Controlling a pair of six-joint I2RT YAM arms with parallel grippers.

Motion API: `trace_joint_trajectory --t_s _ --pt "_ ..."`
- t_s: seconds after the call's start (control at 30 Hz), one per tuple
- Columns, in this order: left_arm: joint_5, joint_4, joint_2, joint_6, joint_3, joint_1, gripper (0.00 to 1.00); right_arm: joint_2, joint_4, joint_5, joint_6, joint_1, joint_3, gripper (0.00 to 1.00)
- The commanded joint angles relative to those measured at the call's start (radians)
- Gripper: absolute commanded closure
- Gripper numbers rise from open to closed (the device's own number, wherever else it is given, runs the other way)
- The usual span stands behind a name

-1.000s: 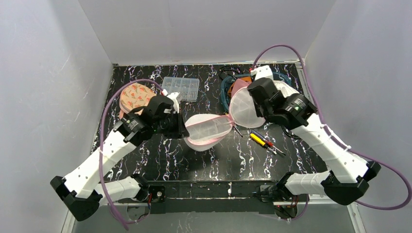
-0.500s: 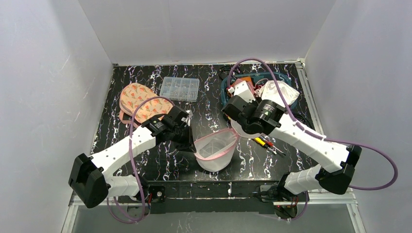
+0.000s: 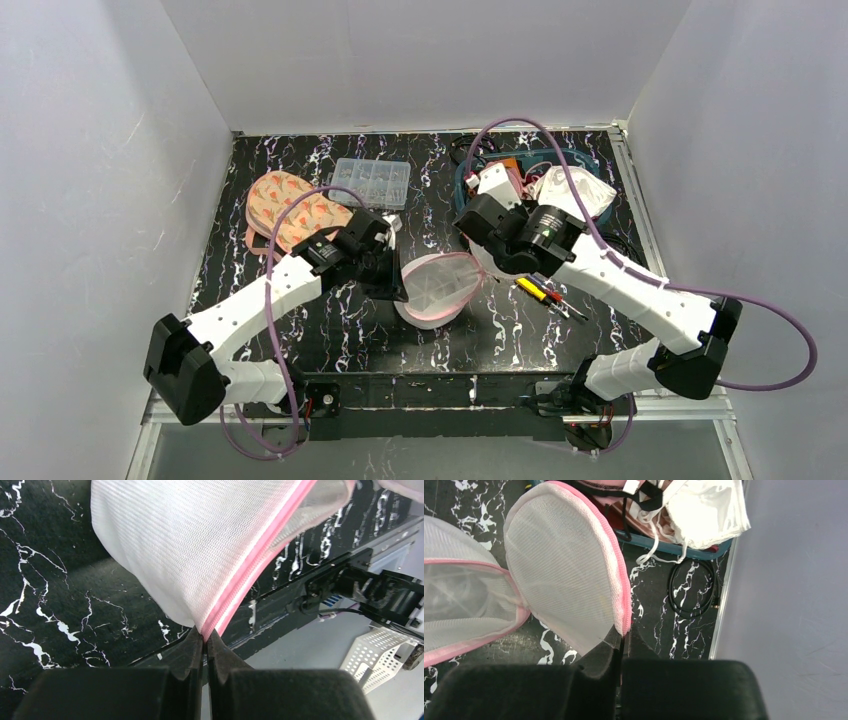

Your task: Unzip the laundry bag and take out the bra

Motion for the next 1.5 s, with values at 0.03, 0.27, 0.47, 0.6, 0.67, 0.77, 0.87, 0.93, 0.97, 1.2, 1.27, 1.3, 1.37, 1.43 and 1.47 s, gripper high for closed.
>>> trace_joint_trajectory --t_s 0.03,0.27,0.47,0.6,0.67,0.77,0.87,0.93,0.97,1.2,1.27,1.3,1.37,1.43,1.47 --pt "-0.001 0.079 0.002 -0.018 -0.098 0.005 1.0 -0.021 0.101 -0.031 0.019 0.01 -0.066 0.99" --pt "-0.034 0.073 -0.034 -0.01 -0.079 0.005 1.0 -0.034 0.135 -0.071 0.029 0.016 -0.08 0.99" --pt "-0.047 0.094 -0.069 -0.018 -0.095 0.005 1.0 -0.068 0.182 -0.174 0.049 0.021 -0.076 0.97" --pt "-0.031 0.122 -0.069 -0.032 -0.119 0.005 1.0 -0.085 0.228 -0.234 0.062 0.023 -0.094 0.94" --pt "-0.018 0.141 -0.067 -0.042 -0.131 0.005 1.0 -0.084 0.245 -0.253 0.069 0.027 -0.105 0.91" --pt "-0.009 0.159 -0.062 -0.05 -0.145 0.006 1.0 -0.088 0.284 -0.282 0.081 0.034 -0.125 0.87" --pt "-0.009 0.167 -0.052 -0.051 -0.146 0.005 1.0 -0.081 0.311 -0.322 0.093 0.038 -0.134 0.82" --pt "-0.004 0.17 -0.049 -0.051 -0.146 0.006 1.0 -0.075 0.323 -0.338 0.098 0.041 -0.14 0.77" --pt "-0.002 0.173 -0.049 -0.052 -0.146 0.006 1.0 -0.073 0.331 -0.348 0.1 0.042 -0.148 0.75" --pt "-0.005 0.176 -0.055 -0.052 -0.173 0.005 1.0 -0.117 0.427 -0.386 0.131 0.043 -0.3 0.67" --pt "-0.007 0.177 -0.065 -0.052 -0.187 0.005 1.0 -0.131 0.459 -0.388 0.145 0.042 -0.354 0.65" --pt "-0.007 0.178 -0.067 -0.054 -0.194 0.006 1.0 -0.137 0.478 -0.394 0.151 0.042 -0.38 0.63" --pt "-0.008 0.18 -0.074 -0.059 -0.206 0.005 1.0 -0.145 0.488 -0.382 0.165 0.041 -0.41 0.56" --pt "-0.011 0.176 -0.081 -0.059 -0.212 0.006 1.0 -0.175 0.493 -0.337 0.178 0.042 -0.435 0.43" --pt "-0.016 0.171 -0.084 -0.059 -0.212 0.005 1.0 -0.204 0.502 -0.307 0.185 0.042 -0.455 0.37"
